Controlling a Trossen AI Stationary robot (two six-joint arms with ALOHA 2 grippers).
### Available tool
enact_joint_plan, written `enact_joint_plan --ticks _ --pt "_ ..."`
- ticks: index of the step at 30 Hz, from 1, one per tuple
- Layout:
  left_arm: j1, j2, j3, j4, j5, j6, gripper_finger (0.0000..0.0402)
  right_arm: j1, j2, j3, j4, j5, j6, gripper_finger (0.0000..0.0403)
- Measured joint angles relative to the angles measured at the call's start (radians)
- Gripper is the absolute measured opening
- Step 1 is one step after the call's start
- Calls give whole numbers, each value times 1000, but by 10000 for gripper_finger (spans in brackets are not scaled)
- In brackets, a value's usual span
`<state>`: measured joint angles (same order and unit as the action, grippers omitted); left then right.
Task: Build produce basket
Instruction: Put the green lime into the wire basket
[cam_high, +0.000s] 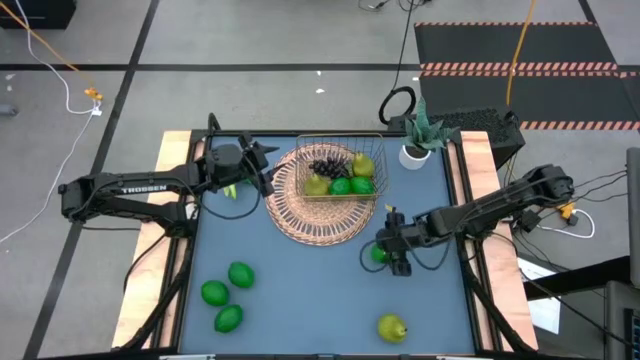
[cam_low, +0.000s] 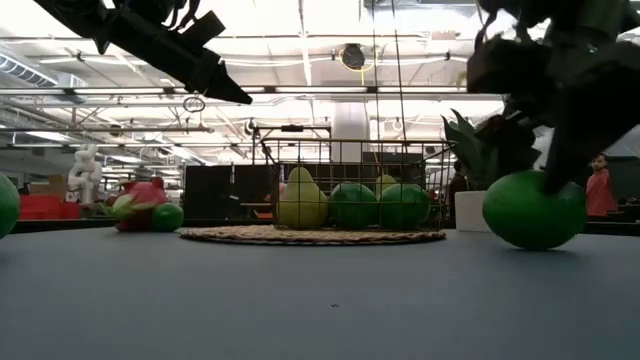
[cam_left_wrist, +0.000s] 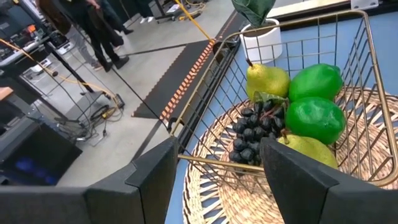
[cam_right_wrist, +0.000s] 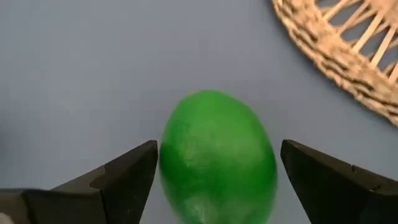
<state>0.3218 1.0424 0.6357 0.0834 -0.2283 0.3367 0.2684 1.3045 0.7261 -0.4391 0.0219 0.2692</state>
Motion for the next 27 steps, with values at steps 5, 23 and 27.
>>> enact_joint_plan --ticks 5,23,27 --pt "15 0 0 1 0 -2 232 -11 6 0 -7 6 -81 339" --pt "29 0 0 -14 0 -24 232 -60 6 0 -43 32 -83 257" --pt "29 0 0 -14 0 -24 232 -60 -1 2 -26 64 -61 255"
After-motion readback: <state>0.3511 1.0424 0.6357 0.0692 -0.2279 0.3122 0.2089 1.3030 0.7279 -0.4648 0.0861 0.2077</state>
